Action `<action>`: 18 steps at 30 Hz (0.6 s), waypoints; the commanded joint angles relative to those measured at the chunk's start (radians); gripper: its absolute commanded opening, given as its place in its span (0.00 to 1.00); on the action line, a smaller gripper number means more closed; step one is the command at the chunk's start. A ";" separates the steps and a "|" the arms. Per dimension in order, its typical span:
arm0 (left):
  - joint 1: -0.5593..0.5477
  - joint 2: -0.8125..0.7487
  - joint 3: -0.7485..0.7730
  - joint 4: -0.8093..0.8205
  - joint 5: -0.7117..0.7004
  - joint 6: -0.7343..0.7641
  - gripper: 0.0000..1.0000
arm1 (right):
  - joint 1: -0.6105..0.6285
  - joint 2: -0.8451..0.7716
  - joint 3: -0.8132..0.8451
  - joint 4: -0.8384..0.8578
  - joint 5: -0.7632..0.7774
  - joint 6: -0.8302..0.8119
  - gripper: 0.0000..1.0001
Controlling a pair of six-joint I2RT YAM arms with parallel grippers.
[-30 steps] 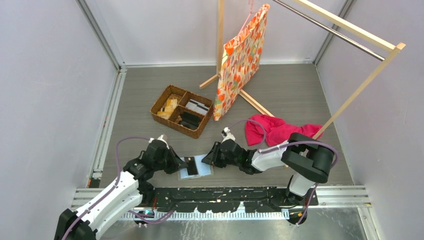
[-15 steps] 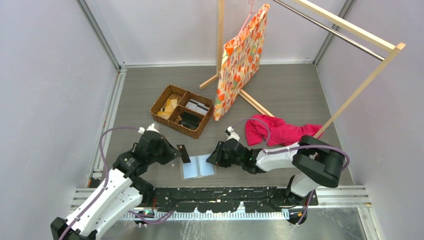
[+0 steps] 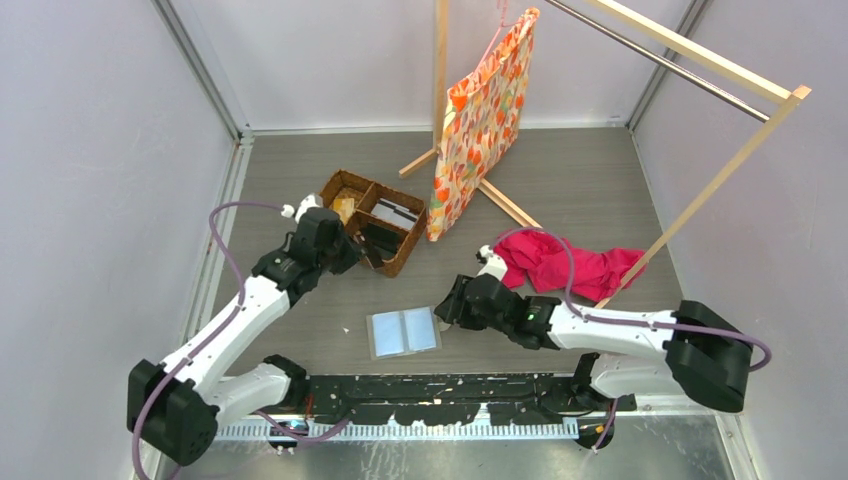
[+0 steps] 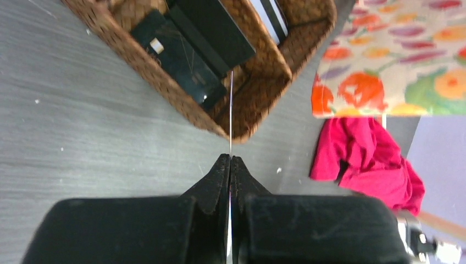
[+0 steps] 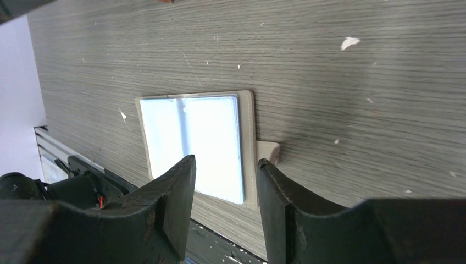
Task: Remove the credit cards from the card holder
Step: Place the credit card in the storage box.
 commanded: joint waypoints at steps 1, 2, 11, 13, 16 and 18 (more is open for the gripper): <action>0.074 0.041 0.041 0.144 0.002 -0.003 0.01 | -0.004 -0.092 -0.009 -0.118 0.092 -0.012 0.50; 0.084 0.050 0.035 0.175 0.006 -0.009 0.01 | -0.006 -0.110 -0.015 -0.130 0.098 -0.007 0.51; 0.094 0.162 -0.056 0.446 0.000 -0.116 0.01 | -0.005 -0.207 -0.049 -0.199 0.131 0.015 0.52; 0.095 0.178 -0.057 0.447 -0.014 -0.119 0.01 | -0.005 -0.208 -0.044 -0.209 0.132 0.015 0.52; 0.094 0.185 -0.089 0.469 -0.042 -0.147 0.01 | -0.006 -0.208 -0.038 -0.211 0.134 0.014 0.52; 0.093 0.184 -0.125 0.486 -0.075 -0.171 0.01 | -0.005 -0.204 -0.033 -0.211 0.133 0.013 0.52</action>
